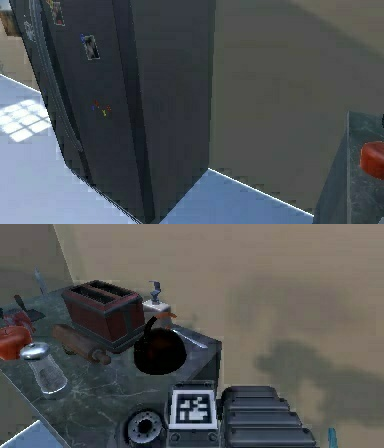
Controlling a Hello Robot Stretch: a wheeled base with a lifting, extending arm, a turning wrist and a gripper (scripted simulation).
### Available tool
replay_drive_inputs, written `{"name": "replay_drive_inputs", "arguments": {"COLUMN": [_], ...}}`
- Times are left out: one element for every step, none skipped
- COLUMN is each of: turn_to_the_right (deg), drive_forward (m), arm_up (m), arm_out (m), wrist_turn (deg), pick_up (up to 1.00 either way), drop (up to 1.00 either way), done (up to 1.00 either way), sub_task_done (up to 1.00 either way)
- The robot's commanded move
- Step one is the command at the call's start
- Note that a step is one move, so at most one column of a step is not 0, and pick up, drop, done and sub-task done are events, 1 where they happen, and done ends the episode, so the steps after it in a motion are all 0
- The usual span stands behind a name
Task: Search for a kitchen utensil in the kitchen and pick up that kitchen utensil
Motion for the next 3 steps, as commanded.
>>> {"name": "replay_drive_inputs", "arguments": {"turn_to_the_right": [0.0, 0.0, 0.0], "drive_forward": [0.00, 0.00, 0.00], "arm_up": [0.00, 0.00, 0.00], "arm_out": [0.24, 0.00, 0.00], "wrist_turn": [0.0, 45.0, 45.0], "pick_up": [0.00, 0.00, 0.00], "drop": [0.00, 0.00, 0.00], "done": [0.00, 0.00, 0.00], "sub_task_done": [0.00, 0.00, 0.00]}}
